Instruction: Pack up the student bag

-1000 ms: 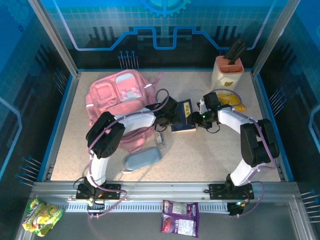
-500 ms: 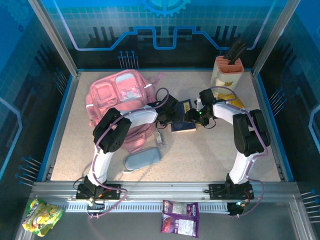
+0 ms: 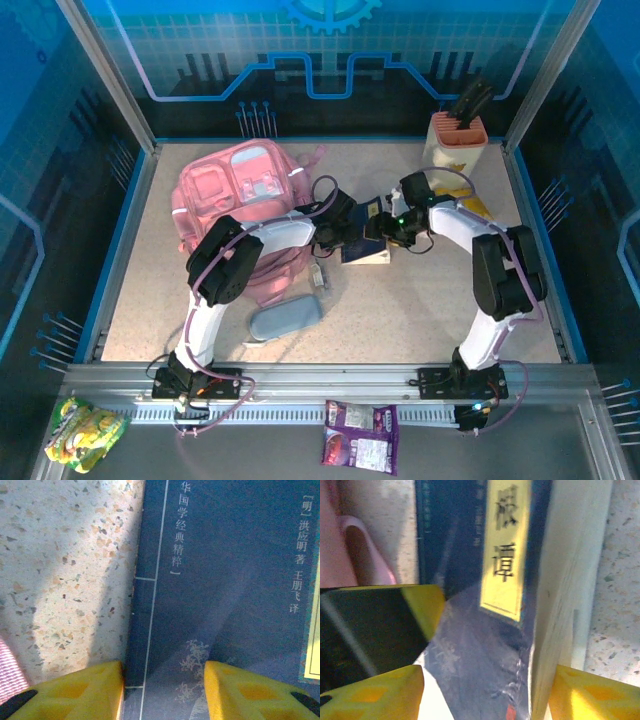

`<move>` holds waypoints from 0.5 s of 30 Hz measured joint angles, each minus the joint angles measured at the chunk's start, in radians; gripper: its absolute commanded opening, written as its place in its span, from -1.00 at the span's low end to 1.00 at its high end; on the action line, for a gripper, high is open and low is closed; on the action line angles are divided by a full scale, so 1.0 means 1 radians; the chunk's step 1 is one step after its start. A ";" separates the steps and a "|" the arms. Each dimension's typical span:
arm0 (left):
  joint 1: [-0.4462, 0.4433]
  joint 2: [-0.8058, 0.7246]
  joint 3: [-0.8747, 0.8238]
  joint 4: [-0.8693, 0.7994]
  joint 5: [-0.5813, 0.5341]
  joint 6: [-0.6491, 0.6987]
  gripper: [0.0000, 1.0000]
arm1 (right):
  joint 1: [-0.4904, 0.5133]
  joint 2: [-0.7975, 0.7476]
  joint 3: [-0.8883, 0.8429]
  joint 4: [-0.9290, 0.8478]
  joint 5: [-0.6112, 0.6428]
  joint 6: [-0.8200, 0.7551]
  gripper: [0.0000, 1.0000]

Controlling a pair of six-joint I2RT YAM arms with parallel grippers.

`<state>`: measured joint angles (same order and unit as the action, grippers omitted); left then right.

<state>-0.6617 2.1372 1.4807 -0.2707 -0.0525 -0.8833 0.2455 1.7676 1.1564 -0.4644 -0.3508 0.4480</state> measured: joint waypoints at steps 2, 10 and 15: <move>0.000 0.000 0.000 0.000 -0.001 0.002 -0.05 | -0.001 -0.015 0.006 -0.003 -0.013 -0.001 0.23; 0.000 0.000 0.000 0.000 -0.002 0.003 -0.06 | -0.009 -0.029 0.011 -0.011 -0.055 -0.005 0.04; 0.000 0.000 0.000 0.000 -0.002 0.003 -0.06 | -0.011 -0.029 0.011 -0.024 -0.061 -0.009 0.01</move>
<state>-0.6621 2.1372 1.4807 -0.2710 -0.0544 -0.8806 0.2344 1.7390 1.1671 -0.4885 -0.4114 0.4389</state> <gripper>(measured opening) 0.470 0.505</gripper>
